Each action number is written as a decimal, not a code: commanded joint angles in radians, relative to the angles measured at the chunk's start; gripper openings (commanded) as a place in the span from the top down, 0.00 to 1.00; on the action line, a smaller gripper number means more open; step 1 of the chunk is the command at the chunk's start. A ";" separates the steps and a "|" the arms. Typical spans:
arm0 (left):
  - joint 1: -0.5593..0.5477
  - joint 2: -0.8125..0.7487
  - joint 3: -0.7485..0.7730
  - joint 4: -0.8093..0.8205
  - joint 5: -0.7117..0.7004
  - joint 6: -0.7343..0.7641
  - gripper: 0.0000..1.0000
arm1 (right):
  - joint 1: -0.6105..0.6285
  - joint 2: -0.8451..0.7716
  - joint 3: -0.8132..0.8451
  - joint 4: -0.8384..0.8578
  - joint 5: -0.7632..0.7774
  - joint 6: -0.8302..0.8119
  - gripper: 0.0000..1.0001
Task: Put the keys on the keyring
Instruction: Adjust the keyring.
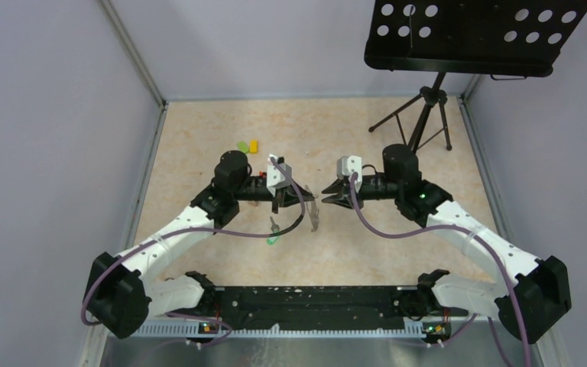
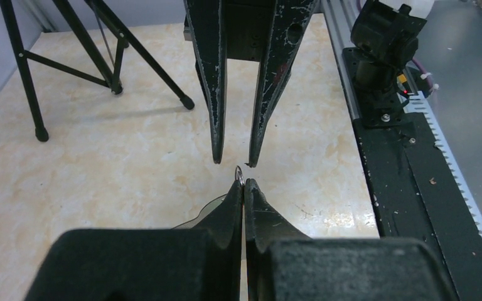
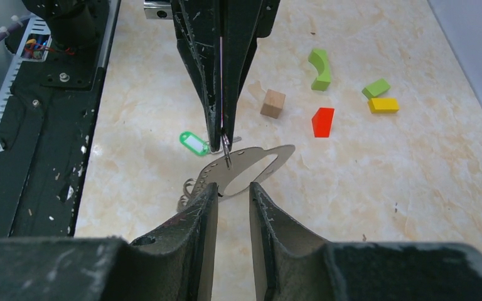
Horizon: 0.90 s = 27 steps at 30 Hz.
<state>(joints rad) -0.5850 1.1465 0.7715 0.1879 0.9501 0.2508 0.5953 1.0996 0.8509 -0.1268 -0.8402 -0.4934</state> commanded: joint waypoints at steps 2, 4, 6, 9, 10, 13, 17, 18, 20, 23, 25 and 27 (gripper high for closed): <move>0.003 0.022 -0.018 0.151 0.088 -0.082 1.00 | 0.001 -0.015 0.013 0.046 -0.042 0.022 0.76; 0.004 0.031 -0.021 0.162 0.098 -0.091 1.00 | 0.001 -0.010 0.013 0.052 -0.050 0.030 0.76; 0.004 0.039 -0.021 0.172 0.105 -0.099 1.00 | 0.002 -0.004 0.014 0.057 -0.058 0.038 0.76; 0.004 0.047 -0.021 0.179 0.112 -0.107 1.00 | 0.002 0.003 0.014 0.061 -0.073 0.045 0.78; 0.004 0.047 -0.021 0.180 0.111 -0.107 1.00 | 0.003 0.003 0.014 0.061 -0.078 0.045 0.78; 0.004 0.048 -0.023 0.187 0.110 -0.112 1.00 | 0.003 0.007 0.013 0.059 -0.082 0.046 0.80; 0.004 0.051 -0.024 0.191 0.112 -0.114 1.00 | 0.005 0.020 0.014 0.059 -0.089 0.047 0.82; 0.003 0.051 -0.024 0.191 0.113 -0.115 1.00 | 0.007 0.022 0.017 0.059 -0.088 0.047 0.83; 0.004 0.054 -0.025 0.194 0.114 -0.115 1.00 | 0.010 0.027 0.020 0.056 -0.089 0.048 0.86; 0.004 0.054 -0.027 0.196 0.114 -0.115 1.00 | 0.014 0.032 0.025 0.053 -0.090 0.049 0.95; 0.003 0.053 -0.030 0.194 0.113 -0.111 1.00 | 0.014 0.033 0.030 0.048 -0.084 0.049 1.00; 0.004 0.050 -0.031 0.188 0.107 -0.099 1.00 | 0.014 0.030 0.035 0.036 -0.076 0.042 1.00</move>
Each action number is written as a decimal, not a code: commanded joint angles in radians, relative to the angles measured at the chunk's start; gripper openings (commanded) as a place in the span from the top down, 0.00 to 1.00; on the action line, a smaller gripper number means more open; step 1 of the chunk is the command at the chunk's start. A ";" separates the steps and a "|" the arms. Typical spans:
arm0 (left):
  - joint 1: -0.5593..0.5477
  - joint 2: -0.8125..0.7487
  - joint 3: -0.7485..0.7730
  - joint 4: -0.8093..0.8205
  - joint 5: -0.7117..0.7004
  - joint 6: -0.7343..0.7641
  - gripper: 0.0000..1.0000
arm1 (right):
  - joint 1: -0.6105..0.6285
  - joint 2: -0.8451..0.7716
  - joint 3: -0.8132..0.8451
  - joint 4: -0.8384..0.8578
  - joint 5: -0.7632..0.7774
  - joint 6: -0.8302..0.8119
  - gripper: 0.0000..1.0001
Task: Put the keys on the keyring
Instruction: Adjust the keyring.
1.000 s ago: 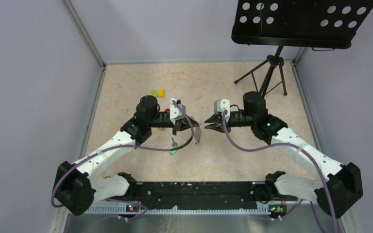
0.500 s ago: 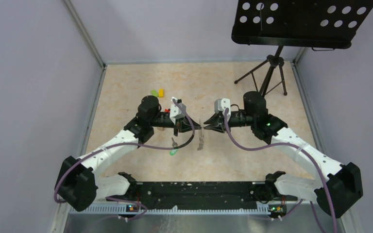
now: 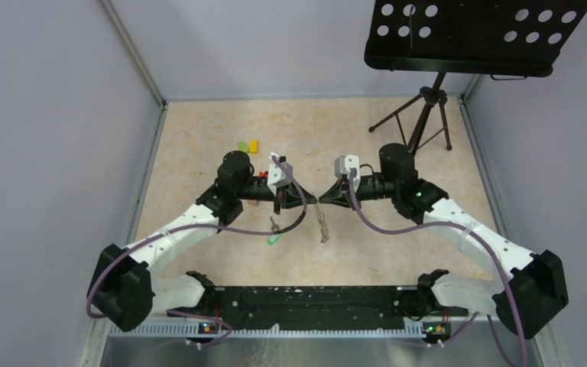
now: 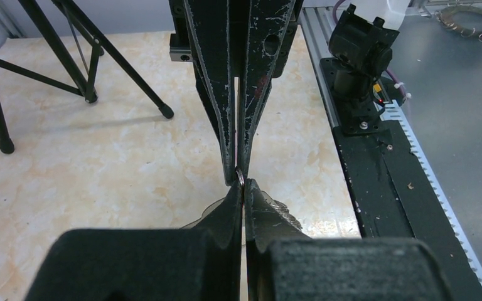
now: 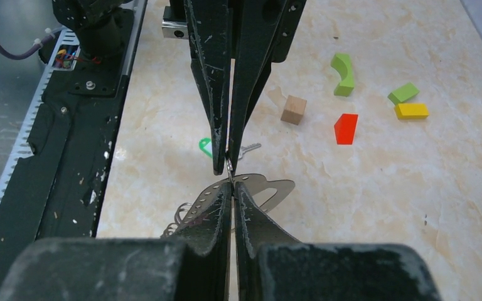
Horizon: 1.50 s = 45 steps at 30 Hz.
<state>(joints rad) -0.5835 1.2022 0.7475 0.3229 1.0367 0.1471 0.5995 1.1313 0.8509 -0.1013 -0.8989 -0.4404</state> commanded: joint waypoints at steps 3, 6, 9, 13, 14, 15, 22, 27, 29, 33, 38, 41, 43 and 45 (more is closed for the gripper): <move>0.002 -0.015 -0.009 0.030 0.003 0.053 1.00 | 0.010 -0.004 0.052 -0.024 0.001 -0.026 1.00; 0.002 -0.029 -0.009 0.009 -0.032 0.123 0.90 | 0.013 0.007 0.080 -0.074 0.029 -0.042 1.00; 0.001 -0.022 -0.002 0.008 -0.028 0.157 0.81 | 0.022 0.029 0.099 -0.104 0.056 -0.048 1.00; -0.001 0.003 0.026 -0.009 -0.012 0.192 0.73 | 0.032 0.046 0.111 -0.120 0.073 -0.055 1.00; -0.002 0.009 0.034 -0.020 -0.006 0.204 0.73 | 0.032 0.046 0.111 -0.120 0.077 -0.054 1.00; -0.002 0.012 0.039 -0.029 -0.004 0.212 0.73 | 0.033 0.046 0.110 -0.118 0.080 -0.053 1.00; -0.009 0.028 0.049 -0.059 -0.005 0.237 0.76 | 0.033 0.040 0.099 -0.102 0.098 -0.050 1.00; -0.009 0.024 0.038 -0.068 -0.004 0.238 0.75 | 0.033 0.039 0.096 -0.091 0.117 -0.042 1.00; -0.009 0.028 0.039 -0.071 -0.012 0.237 0.78 | 0.033 0.039 0.094 -0.088 0.121 -0.038 1.00; -0.014 0.043 0.050 -0.072 -0.024 0.227 0.86 | 0.033 0.040 0.093 -0.077 0.130 -0.028 1.00; -0.022 0.060 0.067 -0.086 -0.043 0.227 0.88 | 0.033 0.038 0.092 -0.074 0.137 -0.022 1.00; -0.026 0.068 0.077 -0.096 -0.053 0.227 0.88 | 0.033 0.038 0.090 -0.071 0.136 -0.017 1.00; -0.026 0.074 0.083 -0.105 -0.060 0.226 0.89 | 0.033 0.038 0.090 -0.070 0.136 -0.016 1.00; -0.026 0.080 0.090 -0.107 -0.068 0.222 0.92 | 0.033 0.038 0.091 -0.069 0.134 -0.015 1.00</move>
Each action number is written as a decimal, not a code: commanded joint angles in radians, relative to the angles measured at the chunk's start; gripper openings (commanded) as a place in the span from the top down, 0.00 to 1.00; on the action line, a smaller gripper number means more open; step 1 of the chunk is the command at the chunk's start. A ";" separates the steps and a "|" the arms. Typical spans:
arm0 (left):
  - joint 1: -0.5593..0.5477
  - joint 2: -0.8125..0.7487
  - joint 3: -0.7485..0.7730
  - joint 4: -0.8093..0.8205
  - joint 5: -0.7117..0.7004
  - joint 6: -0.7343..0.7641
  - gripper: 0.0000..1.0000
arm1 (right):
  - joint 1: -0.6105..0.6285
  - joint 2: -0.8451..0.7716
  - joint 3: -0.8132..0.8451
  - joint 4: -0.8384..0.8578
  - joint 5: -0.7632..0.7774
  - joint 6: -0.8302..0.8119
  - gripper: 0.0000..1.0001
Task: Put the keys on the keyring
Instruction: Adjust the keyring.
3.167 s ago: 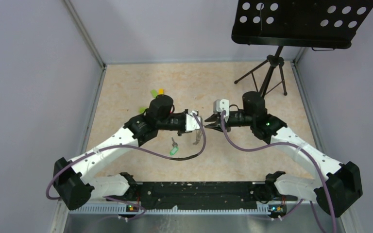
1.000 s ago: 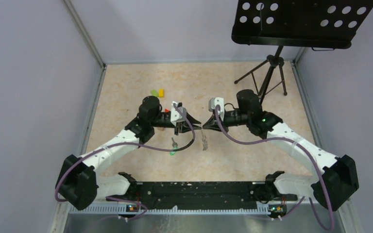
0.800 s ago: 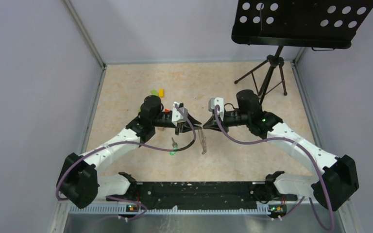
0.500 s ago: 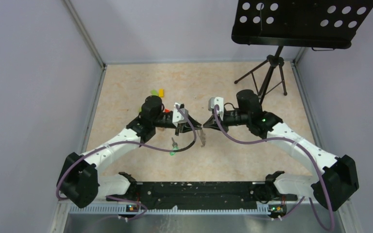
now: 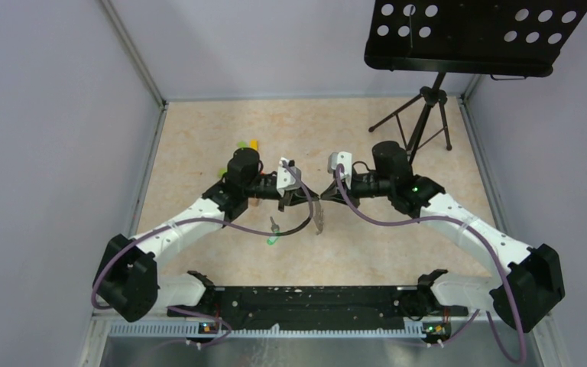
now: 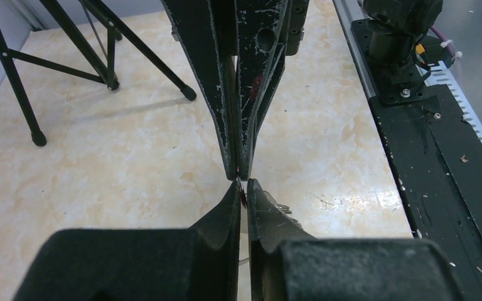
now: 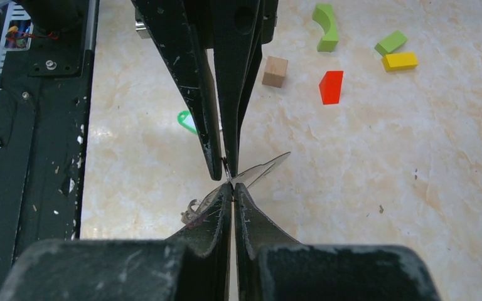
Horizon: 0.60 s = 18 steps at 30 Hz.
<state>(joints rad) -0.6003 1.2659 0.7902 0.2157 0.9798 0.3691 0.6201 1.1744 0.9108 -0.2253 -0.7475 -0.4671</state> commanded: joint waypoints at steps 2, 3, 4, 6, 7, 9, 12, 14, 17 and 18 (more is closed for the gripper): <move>-0.010 0.022 0.052 -0.001 -0.018 -0.003 0.95 | 0.012 -0.005 0.030 0.053 -0.020 0.012 1.00; -0.010 0.024 0.053 -0.002 -0.021 -0.003 0.97 | 0.012 -0.006 0.030 0.053 -0.022 0.012 1.00; -0.010 0.026 0.055 -0.002 -0.026 -0.004 0.98 | 0.012 -0.008 0.030 0.053 -0.023 0.013 1.00; -0.010 0.030 0.060 -0.009 -0.037 -0.003 1.00 | 0.012 -0.010 0.029 0.052 -0.024 0.012 1.00; -0.010 0.031 0.064 -0.016 -0.041 -0.002 1.00 | 0.012 -0.011 0.030 0.051 -0.023 0.010 1.00; -0.010 0.031 0.070 -0.029 -0.059 -0.001 1.00 | 0.012 -0.013 0.028 0.052 -0.022 0.009 1.00; -0.010 0.023 0.071 -0.045 -0.069 0.005 1.00 | 0.012 -0.019 0.027 0.055 -0.014 0.005 1.00; -0.011 0.010 0.067 -0.051 -0.059 0.012 1.00 | 0.012 -0.023 0.022 0.060 -0.006 0.003 1.00; -0.010 -0.012 0.067 -0.074 -0.059 0.010 1.00 | 0.012 -0.029 0.015 0.067 0.013 0.002 1.00; -0.009 -0.021 0.067 -0.086 -0.071 0.003 1.00 | 0.012 -0.031 0.012 0.068 0.024 0.002 1.00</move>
<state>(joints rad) -0.6048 1.2861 0.8234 0.1658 0.9276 0.3695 0.6201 1.1744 0.9104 -0.2245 -0.7261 -0.4675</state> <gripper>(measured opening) 0.005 0.004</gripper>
